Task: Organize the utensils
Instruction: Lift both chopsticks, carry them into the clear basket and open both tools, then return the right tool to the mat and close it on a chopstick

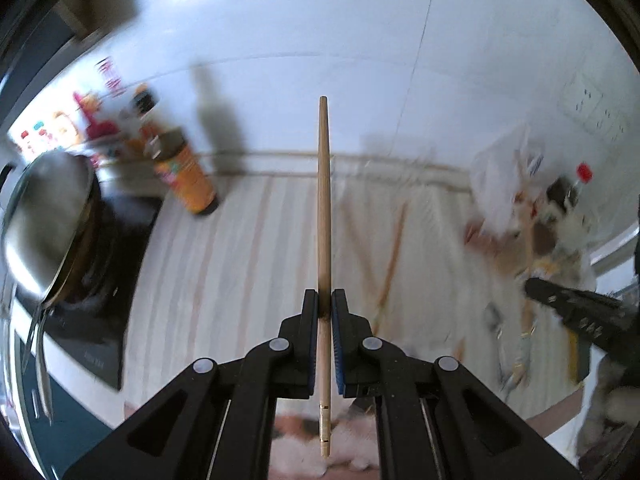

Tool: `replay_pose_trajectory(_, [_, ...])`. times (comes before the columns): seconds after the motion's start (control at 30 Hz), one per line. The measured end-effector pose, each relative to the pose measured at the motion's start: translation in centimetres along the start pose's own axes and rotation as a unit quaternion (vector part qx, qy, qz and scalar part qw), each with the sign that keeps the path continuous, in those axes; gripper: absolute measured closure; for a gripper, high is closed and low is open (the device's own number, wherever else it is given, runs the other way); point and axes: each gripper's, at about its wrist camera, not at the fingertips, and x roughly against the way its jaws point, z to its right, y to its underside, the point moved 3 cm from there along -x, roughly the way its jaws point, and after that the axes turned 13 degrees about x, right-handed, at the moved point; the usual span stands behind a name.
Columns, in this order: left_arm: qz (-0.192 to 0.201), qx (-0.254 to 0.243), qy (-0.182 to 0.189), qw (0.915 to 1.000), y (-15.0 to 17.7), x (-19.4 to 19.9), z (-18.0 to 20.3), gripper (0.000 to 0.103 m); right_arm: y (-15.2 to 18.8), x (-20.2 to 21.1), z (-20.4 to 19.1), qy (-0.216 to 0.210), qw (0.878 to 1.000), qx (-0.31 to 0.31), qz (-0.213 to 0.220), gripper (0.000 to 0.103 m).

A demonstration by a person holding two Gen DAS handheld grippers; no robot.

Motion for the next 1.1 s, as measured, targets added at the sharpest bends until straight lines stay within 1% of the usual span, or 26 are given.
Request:
replay_pose_trajectory(0.03, [-0.007,0.001,0.006,1.0,-0.8,-0.8,0.4,0.099,-1.1,-0.6,-0.3,-0.001,1.0,0.003,-0.002,0.096])
replay_pose_trajectory(0.07, [-0.02,0.009,0.017,0.9996,-1.8,-1.8,1.0,0.099,-2.3,-1.1,-0.4,-0.005,1.0,0.002,-0.003,0.096])
replay_pose_trajectory(0.17, [-0.063,0.019,0.033,0.9973,-3.4,-5.1,2.2,0.099,-5.2,-3.2,-0.6,-0.017,1.0,0.001,-0.017,0.096])
replay_pose_trajectory(0.23, [-0.091,0.023,0.033,0.995,-4.0,-7.4,2.6,0.099,-5.9,-4.8,-0.7,-0.021,0.999,-0.002,-0.032,0.096])
replay_pose_trajectory(0.27, [-0.101,0.025,0.04,0.9938,-4.3,-8.2,2.7,0.098,-6.3,-6.0,-0.7,-0.029,0.999,-0.003,-0.042,0.096])
replay_pose_trajectory(0.3, [-0.112,0.024,0.04,0.9926,-4.6,-8.9,2.7,0.095,-6.4,-6.8,-0.8,-0.036,0.998,-0.004,-0.051,0.096])
replay_pose_trajectory(0.37, [-0.139,0.024,0.019,0.9898,-4.7,-10.4,2.9,0.095,-6.6,-8.3,-0.6,-0.044,0.997,-0.015,-0.064,0.096])
replay_pose_trajectory(0.43, [-0.145,0.022,0.017,0.9891,-4.7,-10.5,2.9,0.094,-6.6,-9.5,-0.4,-0.054,0.996,-0.02,-0.074,0.094])
replay_pose_trajectory(0.47, [-0.138,0.021,0.014,0.9901,-4.6,-10.3,2.7,0.094,-6.5,-10.0,-0.2,-0.056,0.995,-0.024,-0.082,0.093])
replay_pose_trajectory(0.5, [-0.132,0.021,0.009,0.9909,-4.8,-10.2,2.6,0.092,-6.3,-10.2,0.0,-0.058,0.994,-0.027,-0.085,0.088])
replay_pose_trajectory(0.53, [-0.122,0.021,0.005,0.9923,-4.7,-9.7,2.4,0.09,-6.2,-10.1,0.2,-0.062,0.994,-0.03,-0.083,0.077])
replay_pose_trajectory(0.57, [-0.114,0.022,0.001,0.9932,-4.8,-9.4,2.3,0.088,-6.0,-9.9,0.4,-0.06,0.994,-0.031,-0.081,0.073])
replay_pose_trajectory(0.6, [-0.104,0.023,-0.005,0.9943,-4.7,-9.1,2.0,0.079,-5.9,-9.7,0.7,-0.055,0.995,-0.034,-0.077,0.07])
replay_pose_trajectory(0.63, [-0.093,0.022,-0.011,0.9954,-4.8,-8.9,1.8,0.066,-5.8,-9.5,1.0,-0.054,0.995,-0.038,-0.073,0.07])
replay_pose_trajectory(0.67, [-0.081,0.021,-0.018,0.9963,-4.6,-8.5,1.5,0.058,-5.5,-9.0,1.3,-0.056,0.995,-0.041,-0.07,0.07])
replay_pose_trajectory(0.7, [-0.071,0.021,-0.022,0.997,-4.5,-8.2,1.2,0.047,-5.4,-8.7,1.5,-0.054,0.995,-0.042,-0.069,0.07])
replay_pose_trajectory(0.73, [-0.054,0.024,-0.024,0.998,-4.3,-7.6,0.8,0.043,-5.2,-8.2,1.5,-0.052,0.996,-0.042,-0.067,0.07])
replay_pose_trajectory(0.77, [-0.043,0.027,-0.028,0.9983,-4.0,-7.2,0.5,0.041,-4.9,-7.7,1.7,-0.049,0.996,-0.042,-0.064,0.07])
replay_pose_trajectory(0.8, [-0.033,0.028,-0.033,0.9985,-3.9,-6.9,0.2,0.032,-4.6,-7.2,1.8,-0.045,0.996,-0.043,-0.061,0.07])
replay_pose_trajectory(0.83, [-0.015,0.033,-0.037,0.9986,-3.5,-6.2,-0.3,0.021,-4.2,-6.9,2.0,-0.04,0.996,-0.045,-0.059,0.067])
replay_pose_trajectory(0.87, [-0.002,0.037,-0.036,0.9986,-3.4,-5.8,-0.7,0.015,-3.5,-6.4,2.2,-0.036,0.997,-0.049,-0.057,0.066])
replay_pose_trajectory(0.9, [0.009,0.04,-0.033,0.9986,-3.1,-5.4,-0.9,0.0,-2.9,-6.1,2.4,-0.034,0.996,-0.055,-0.054,0.064])
replay_pose_trajectory(0.93, [0.018,0.041,-0.029,0.9986,-2.7,-5.1,-1.2,0.0,-2.3,-5.8,2.7,-0.032,0.996,-0.059,-0.053,0.063])
replay_pose_trajectory(1.1, [0.035,0.033,-0.062,0.9969,0.1,-4.7,-2.5,0.0,2.6,-5.3,3.3,-0.024,0.994,-0.083,-0.061,0.063])
